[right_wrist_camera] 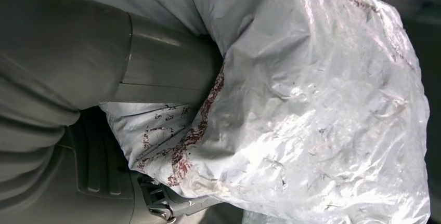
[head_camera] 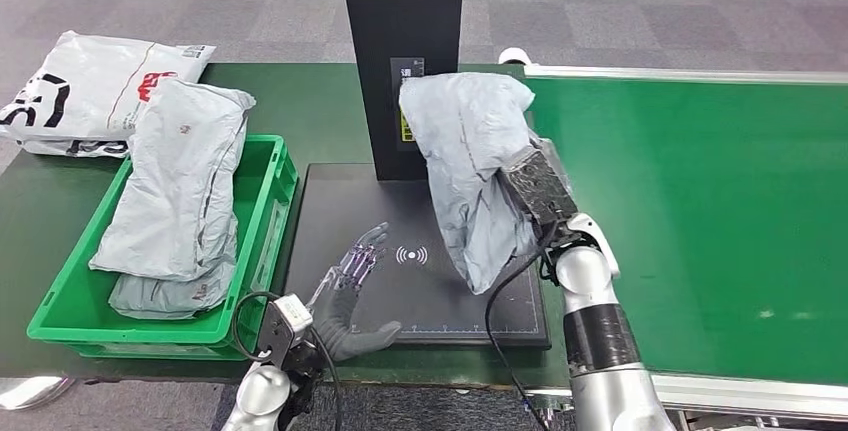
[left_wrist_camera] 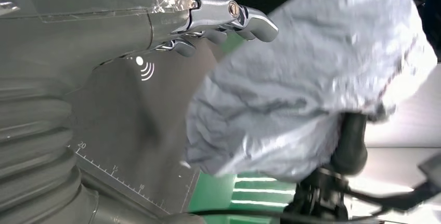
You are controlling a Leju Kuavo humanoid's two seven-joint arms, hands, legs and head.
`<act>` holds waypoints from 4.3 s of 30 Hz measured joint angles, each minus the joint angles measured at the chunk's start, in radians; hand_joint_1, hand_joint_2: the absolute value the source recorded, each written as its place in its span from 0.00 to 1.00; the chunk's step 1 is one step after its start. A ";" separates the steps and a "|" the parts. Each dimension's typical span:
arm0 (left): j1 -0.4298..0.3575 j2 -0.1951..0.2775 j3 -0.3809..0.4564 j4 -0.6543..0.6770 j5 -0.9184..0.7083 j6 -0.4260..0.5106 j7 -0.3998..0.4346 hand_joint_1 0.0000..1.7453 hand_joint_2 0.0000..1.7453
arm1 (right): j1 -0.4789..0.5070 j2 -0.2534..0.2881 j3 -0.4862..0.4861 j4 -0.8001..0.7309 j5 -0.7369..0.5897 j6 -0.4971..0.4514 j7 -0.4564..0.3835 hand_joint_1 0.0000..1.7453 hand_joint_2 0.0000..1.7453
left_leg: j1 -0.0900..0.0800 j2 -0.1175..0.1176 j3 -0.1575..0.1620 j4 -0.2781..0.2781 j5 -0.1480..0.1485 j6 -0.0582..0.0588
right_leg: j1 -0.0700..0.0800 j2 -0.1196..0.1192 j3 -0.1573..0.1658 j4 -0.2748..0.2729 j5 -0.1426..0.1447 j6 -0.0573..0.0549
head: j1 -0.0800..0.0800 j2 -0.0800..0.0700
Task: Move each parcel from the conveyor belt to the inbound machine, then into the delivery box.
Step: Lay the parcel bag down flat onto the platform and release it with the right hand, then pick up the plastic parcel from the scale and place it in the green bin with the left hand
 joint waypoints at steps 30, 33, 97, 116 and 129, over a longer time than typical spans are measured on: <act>-0.005 0.000 -0.005 0.039 0.010 0.001 -0.017 0.00 1.00 | -0.185 0.050 0.060 0.513 -0.067 -0.091 0.022 0.00 1.00 | 0.000 0.001 0.001 0.000 0.000 0.000 | 0.001 0.001 0.000 0.000 0.001 -0.001 | 0.000 0.000; -0.005 0.000 -0.005 0.039 0.010 -0.004 -0.018 0.00 1.00 | -0.185 0.044 0.060 0.521 -0.066 -0.089 0.018 0.00 1.00 | 0.000 0.001 0.001 0.000 0.000 0.000 | 0.000 0.001 0.000 0.000 0.001 -0.001 | 0.000 0.000; -0.508 -0.041 -0.793 0.566 -1.265 1.026 1.013 0.00 1.00 | 0.710 0.039 -0.016 -0.899 0.158 -0.737 0.004 0.00 1.00 | -0.003 -0.001 0.004 0.001 -0.004 0.003 | -0.003 -0.001 0.005 -0.001 -0.002 0.002 | 0.000 0.000; -0.570 -0.068 -0.816 0.806 -1.247 0.932 0.962 0.00 1.00 | 0.701 0.039 -0.018 -0.855 0.126 -0.646 -0.035 0.00 1.00 | -0.003 -0.001 0.004 0.001 -0.004 0.003 | -0.003 -0.001 0.006 -0.001 -0.002 0.002 | 0.000 0.000; -0.581 -0.074 -0.816 0.849 -1.247 0.932 0.963 0.00 1.00 | 0.699 0.039 -0.018 -0.847 0.126 -0.645 -0.035 0.00 1.00 | -0.003 -0.001 0.004 0.001 -0.004 0.003 | -0.003 -0.001 0.006 -0.001 -0.002 0.002 | 0.000 0.000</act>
